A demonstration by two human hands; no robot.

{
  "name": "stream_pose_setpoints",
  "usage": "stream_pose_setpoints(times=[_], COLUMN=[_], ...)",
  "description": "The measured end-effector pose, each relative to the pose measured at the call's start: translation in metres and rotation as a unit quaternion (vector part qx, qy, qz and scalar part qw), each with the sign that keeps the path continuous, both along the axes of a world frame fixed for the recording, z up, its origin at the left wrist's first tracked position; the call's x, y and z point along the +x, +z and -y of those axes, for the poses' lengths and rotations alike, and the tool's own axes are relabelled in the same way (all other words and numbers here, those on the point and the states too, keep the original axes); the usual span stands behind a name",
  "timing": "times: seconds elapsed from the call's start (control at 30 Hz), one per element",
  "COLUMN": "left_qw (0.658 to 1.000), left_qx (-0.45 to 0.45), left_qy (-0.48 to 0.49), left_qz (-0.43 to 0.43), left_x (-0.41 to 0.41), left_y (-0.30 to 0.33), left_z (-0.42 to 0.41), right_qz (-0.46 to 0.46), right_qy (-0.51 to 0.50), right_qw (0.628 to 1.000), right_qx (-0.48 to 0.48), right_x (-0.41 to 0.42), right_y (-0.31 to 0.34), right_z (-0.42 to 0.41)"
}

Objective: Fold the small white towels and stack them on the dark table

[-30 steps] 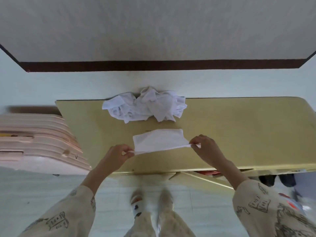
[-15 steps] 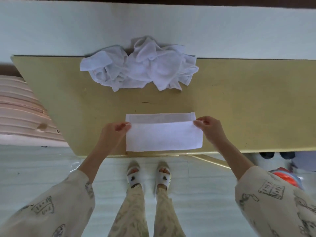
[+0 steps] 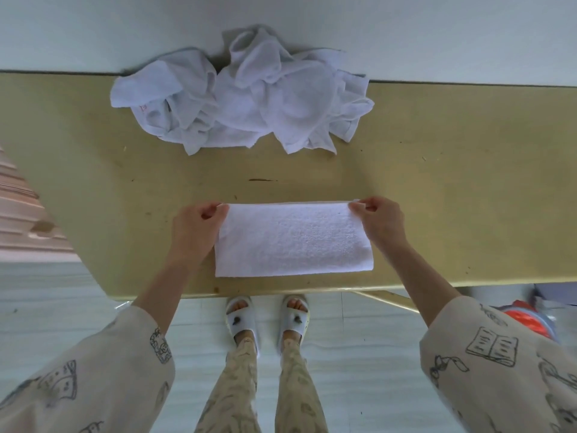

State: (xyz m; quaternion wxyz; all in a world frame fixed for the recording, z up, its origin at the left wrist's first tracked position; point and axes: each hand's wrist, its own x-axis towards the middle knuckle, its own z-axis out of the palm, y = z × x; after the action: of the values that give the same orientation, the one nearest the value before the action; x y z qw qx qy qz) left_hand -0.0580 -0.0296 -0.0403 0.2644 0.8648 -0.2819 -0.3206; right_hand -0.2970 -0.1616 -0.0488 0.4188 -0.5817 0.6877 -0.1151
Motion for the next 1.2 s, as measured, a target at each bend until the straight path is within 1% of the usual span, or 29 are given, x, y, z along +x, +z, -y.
stream_pose_setpoints(times=[0.13, 0.43, 0.63, 0.97, 1.2], left_qw=[1.000, 0.998, 0.996, 0.996, 0.996], left_qx=[0.002, -0.008, -0.018, 0.003, -0.016], left_qy=[0.022, 0.050, 0.076, 0.086, 0.083], left_qz=[0.012, -0.032, -0.036, 0.012, 0.031], left_x=[-0.003, -0.001, 0.000, -0.005, -0.010], left_y=[-0.001, 0.000, -0.002, -0.007, -0.008], left_z=[0.002, 0.000, 0.000, 0.008, 0.008], right_qz=[-0.016, -0.006, -0.009, -0.089, -0.103], right_qy=[0.000, -0.061, -0.066, -0.039, -0.030], right_qw=[1.000, 0.998, 0.998, 0.995, 0.994], right_qx=[0.002, 0.007, -0.003, -0.022, -0.034], right_x=[0.003, 0.003, 0.004, 0.010, 0.012], right_y=[-0.003, -0.003, -0.004, -0.006, -0.006], right_z=[0.002, -0.001, -0.001, -0.005, -0.007])
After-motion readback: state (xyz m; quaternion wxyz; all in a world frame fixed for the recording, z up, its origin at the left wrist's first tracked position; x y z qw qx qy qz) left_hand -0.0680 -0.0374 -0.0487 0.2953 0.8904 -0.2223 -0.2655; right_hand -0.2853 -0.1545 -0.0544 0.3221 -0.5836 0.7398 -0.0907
